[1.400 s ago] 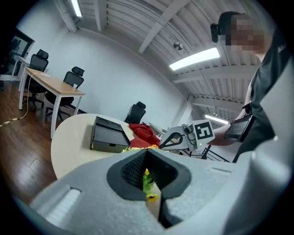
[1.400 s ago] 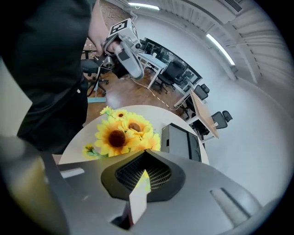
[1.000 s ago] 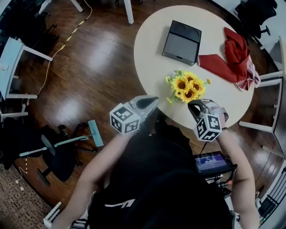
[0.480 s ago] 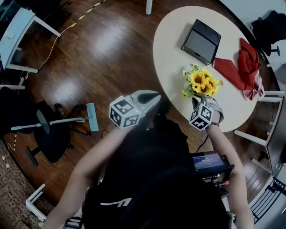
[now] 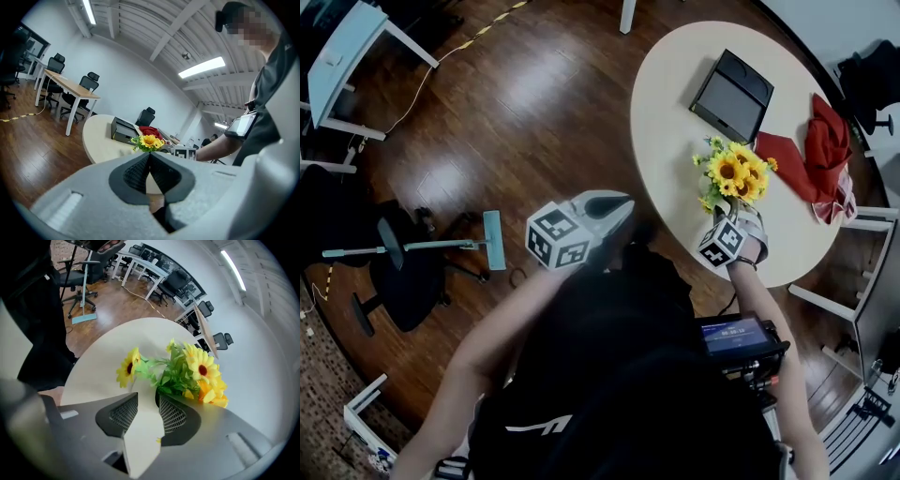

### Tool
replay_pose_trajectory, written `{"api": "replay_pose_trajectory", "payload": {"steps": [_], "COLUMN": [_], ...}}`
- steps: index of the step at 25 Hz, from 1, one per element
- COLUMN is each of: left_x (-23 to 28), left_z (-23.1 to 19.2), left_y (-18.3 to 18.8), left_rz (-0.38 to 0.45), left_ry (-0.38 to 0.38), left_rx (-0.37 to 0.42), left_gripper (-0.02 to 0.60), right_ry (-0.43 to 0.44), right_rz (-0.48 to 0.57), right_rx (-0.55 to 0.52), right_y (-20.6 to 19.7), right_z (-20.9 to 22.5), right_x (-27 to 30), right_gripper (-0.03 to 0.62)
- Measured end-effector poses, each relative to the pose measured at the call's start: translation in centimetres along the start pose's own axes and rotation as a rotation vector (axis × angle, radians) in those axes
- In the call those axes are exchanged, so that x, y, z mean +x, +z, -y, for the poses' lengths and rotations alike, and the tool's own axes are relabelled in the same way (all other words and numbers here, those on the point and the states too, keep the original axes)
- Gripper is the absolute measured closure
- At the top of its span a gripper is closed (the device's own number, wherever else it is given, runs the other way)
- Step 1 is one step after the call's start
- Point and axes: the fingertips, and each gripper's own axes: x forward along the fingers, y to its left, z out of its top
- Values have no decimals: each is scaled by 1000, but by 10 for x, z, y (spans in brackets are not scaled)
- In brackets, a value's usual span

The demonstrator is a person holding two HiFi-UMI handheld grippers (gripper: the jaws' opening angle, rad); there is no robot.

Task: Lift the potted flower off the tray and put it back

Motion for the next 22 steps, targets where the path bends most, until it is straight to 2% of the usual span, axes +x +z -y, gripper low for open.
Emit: {"api": "replay_pose_trajectory", "payload": {"steps": [2, 6, 11, 16, 22], "left_x": [4, 11, 17, 23, 32], "left_z": [2, 6, 8, 8, 7], "left_y": [1, 1, 4, 5, 9], "left_rz": [-7, -21, -26, -31, -28], "left_ry": [-4, -4, 11, 24, 23], "left_rx": [5, 12, 18, 18, 16], "left_gripper": [577, 577, 577, 577, 577], "right_ry": [-18, -1, 21, 77, 70], "right_rz": [-3, -1, 15, 49, 81], "right_rx": [5, 5, -42, -85, -117], "right_y": [-5, -13, -13, -9, -13], "right_z": [5, 8, 15, 16, 13], "right_x": [5, 18, 28, 28, 22], "right_gripper": [450, 459, 484, 499, 517]}}
